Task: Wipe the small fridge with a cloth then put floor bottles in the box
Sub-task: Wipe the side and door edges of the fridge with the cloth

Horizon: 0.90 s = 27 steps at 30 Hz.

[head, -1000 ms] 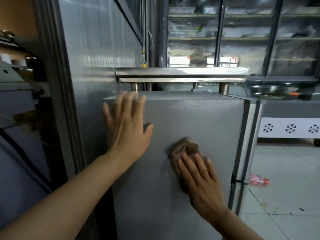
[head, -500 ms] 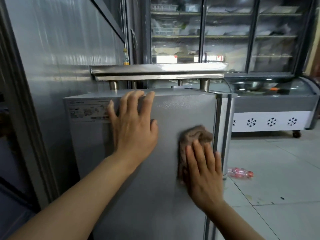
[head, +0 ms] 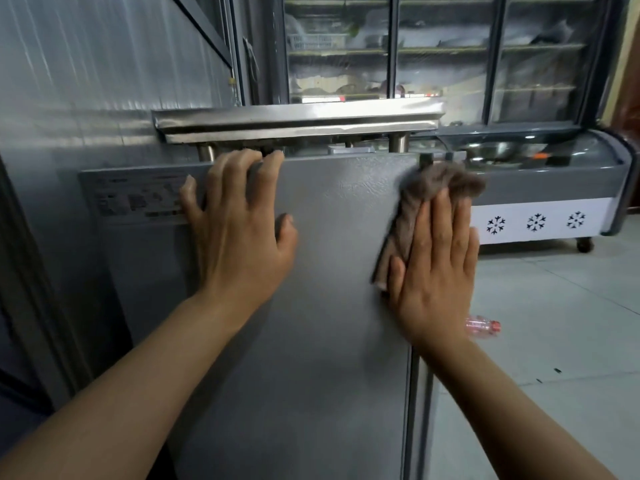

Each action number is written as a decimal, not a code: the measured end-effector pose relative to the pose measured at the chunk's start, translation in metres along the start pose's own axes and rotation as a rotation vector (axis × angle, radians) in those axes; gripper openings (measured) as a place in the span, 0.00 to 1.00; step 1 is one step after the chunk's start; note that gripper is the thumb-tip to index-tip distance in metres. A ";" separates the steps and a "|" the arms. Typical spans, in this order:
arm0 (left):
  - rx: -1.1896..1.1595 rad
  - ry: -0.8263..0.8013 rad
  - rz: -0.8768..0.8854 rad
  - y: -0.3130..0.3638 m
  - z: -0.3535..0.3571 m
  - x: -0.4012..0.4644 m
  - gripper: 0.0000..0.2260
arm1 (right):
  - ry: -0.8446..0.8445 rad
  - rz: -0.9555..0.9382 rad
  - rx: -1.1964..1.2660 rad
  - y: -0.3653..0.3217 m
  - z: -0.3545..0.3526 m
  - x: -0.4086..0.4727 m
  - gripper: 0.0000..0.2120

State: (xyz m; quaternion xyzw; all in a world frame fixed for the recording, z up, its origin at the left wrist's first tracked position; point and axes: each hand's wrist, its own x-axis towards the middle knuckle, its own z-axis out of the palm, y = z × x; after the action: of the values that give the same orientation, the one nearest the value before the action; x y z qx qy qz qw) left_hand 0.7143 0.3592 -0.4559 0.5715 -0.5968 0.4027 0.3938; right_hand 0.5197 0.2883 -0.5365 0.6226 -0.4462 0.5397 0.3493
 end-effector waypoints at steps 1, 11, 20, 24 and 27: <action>0.000 -0.005 -0.004 0.000 0.000 0.000 0.28 | -0.043 -0.033 0.015 0.005 0.001 -0.024 0.29; 0.001 -0.073 0.036 -0.006 0.001 -0.071 0.34 | -0.108 -0.212 0.069 0.020 -0.009 -0.057 0.27; 0.040 -0.157 0.042 -0.030 0.020 -0.105 0.39 | -0.070 -0.191 0.130 -0.009 0.015 -0.056 0.30; 0.020 -0.148 0.060 -0.032 0.019 -0.105 0.38 | -0.311 -0.549 0.003 -0.002 0.009 -0.132 0.34; 0.036 -0.131 0.091 -0.041 0.014 -0.112 0.38 | -0.293 -0.636 0.031 -0.003 0.004 -0.119 0.31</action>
State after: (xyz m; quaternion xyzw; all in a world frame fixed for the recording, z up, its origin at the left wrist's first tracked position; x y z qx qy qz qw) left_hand 0.7590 0.3858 -0.5637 0.5758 -0.6393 0.3925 0.3250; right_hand 0.5215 0.3073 -0.6541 0.8064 -0.2672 0.3155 0.4228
